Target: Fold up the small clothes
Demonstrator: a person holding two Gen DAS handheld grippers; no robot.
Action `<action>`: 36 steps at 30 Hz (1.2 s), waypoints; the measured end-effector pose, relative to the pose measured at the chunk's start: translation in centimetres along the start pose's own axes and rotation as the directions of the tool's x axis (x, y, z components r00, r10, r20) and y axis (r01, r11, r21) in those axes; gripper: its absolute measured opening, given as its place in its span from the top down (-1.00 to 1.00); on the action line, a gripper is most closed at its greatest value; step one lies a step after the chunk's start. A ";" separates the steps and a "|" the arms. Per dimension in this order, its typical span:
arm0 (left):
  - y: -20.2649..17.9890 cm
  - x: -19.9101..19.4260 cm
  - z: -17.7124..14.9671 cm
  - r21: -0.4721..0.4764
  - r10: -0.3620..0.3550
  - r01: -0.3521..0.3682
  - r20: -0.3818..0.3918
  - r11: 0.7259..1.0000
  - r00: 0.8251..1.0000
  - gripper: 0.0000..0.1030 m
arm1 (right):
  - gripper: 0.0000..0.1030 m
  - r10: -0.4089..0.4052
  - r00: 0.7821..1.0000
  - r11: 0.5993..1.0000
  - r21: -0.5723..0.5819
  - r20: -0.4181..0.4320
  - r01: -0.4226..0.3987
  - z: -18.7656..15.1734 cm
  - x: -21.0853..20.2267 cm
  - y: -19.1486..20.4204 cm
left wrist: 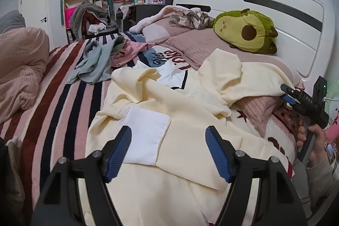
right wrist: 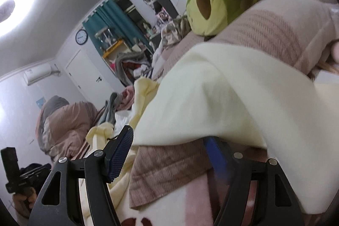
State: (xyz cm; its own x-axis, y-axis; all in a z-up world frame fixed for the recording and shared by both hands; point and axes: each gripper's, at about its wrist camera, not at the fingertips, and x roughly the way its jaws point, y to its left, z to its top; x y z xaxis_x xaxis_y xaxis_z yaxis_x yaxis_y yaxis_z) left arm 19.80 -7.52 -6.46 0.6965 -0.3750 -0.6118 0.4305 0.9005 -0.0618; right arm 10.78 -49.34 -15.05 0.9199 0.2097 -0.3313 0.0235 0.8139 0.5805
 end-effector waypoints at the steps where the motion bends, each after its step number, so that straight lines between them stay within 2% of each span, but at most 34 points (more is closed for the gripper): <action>1: 0.1 0.0 0.0 -0.003 -0.001 0.001 0.002 1.000 1.000 -0.33 | -0.27 -0.004 1.000 1.000 -0.009 0.024 0.005 0.2 -0.1 0.2; 4: 0.0 0.0 0.0 -0.006 -0.004 0.004 0.003 1.000 1.000 -0.33 | -0.23 0.005 0.998 1.000 -0.020 0.061 -0.003 0.8 0.1 0.6; 8: 0.0 0.1 -0.1 -0.007 -0.002 0.002 0.007 1.000 1.000 -0.33 | -0.19 0.000 0.998 1.000 0.012 0.058 -0.001 1.6 1.3 0.8; 11: 0.3 -0.1 -0.1 -0.013 0.000 0.000 0.015 1.000 1.000 -0.33 | -0.19 -0.010 1.000 0.999 0.042 0.015 0.010 1.1 1.3 1.6; 16: 1.0 0.0 -0.2 -0.034 -0.004 0.005 0.021 0.999 1.000 -0.33 | -0.19 0.019 0.999 0.996 0.090 -0.049 -0.014 -0.4 1.6 1.5; 20: 1.2 -0.2 -0.4 -0.033 -0.010 0.010 0.027 0.999 1.000 -0.33 | -0.18 0.050 0.999 0.997 0.055 -0.016 -0.049 -0.5 1.8 1.9; 25: 1.8 -0.5 -0.5 -0.045 0.003 -0.001 0.037 0.999 0.999 -0.33 | -0.12 0.043 0.998 0.993 0.110 -0.045 -0.037 -0.4 2.4 1.7; 27: 2.1 -0.5 -0.5 -0.055 0.001 0.001 0.041 0.999 0.999 -0.33 | -0.12 0.073 0.996 0.986 0.151 -0.056 -0.064 -0.5 2.3 1.4; 30: 2.2 -0.4 -0.5 -0.061 -0.001 0.004 0.042 0.998 0.999 -0.33 | -0.12 0.090 0.993 0.987 0.144 -0.082 -0.077 -0.9 2.7 1.7; 32: 2.1 -0.3 -0.5 -0.057 -0.006 0.008 0.042 0.998 0.999 -0.33 | -0.10 0.074 0.995 0.990 0.125 -0.073 -0.064 -0.7 3.1 1.7; 36: 1.8 -0.6 -0.5 -0.035 -0.001 0.002 0.046 0.999 0.999 -0.33 | -0.06 0.088 0.996 0.983 0.164 -0.024 -0.083 0.0 3.5 1.2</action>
State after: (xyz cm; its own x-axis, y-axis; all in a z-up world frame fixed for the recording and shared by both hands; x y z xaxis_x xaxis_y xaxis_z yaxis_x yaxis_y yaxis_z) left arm 19.82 -5.59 -6.63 0.7219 -0.3852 -0.5748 0.4115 0.9069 -0.0910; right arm 14.01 -47.66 -15.51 0.9089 0.2933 -0.2964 0.0111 0.6936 0.7203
